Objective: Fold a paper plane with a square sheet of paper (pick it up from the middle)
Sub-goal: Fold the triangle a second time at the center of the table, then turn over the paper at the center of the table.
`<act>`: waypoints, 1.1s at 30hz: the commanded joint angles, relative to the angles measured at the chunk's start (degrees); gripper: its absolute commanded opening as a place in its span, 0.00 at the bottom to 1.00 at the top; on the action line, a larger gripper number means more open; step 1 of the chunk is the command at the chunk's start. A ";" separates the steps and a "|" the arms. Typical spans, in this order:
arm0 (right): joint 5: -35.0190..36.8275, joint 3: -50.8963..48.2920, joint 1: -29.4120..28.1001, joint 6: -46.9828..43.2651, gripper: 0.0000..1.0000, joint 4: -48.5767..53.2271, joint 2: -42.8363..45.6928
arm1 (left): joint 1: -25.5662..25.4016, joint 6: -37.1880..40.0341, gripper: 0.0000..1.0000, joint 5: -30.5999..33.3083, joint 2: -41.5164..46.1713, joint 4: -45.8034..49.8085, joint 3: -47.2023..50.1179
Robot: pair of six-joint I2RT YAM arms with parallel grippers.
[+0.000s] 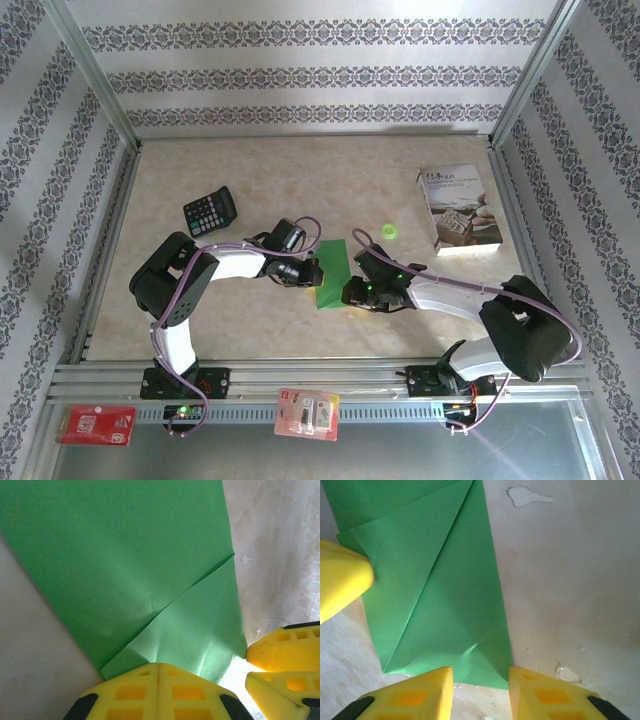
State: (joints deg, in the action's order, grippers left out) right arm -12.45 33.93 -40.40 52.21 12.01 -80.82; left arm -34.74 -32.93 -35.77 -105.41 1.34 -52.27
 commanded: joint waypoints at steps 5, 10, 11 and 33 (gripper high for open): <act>-0.77 -1.04 -0.86 0.72 0.35 -4.64 -1.48 | 0.54 1.90 0.00 1.83 -2.38 3.94 1.32; -1.02 -1.67 -0.60 0.49 0.36 -7.54 -0.80 | 0.54 1.78 0.00 1.67 -2.60 3.91 1.50; -0.92 -1.76 -0.51 0.30 0.36 -7.56 -0.68 | 0.53 1.81 0.00 1.63 -2.52 3.88 1.60; 1.42 -1.44 -2.08 0.05 0.40 -3.72 -1.60 | 0.45 2.26 0.00 2.01 -2.17 5.07 1.45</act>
State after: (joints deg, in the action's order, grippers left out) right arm -11.60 32.38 -41.80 52.38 8.80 -80.66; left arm -34.74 -32.12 -35.86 -105.49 1.32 -52.27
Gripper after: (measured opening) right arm 0.403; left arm 0.036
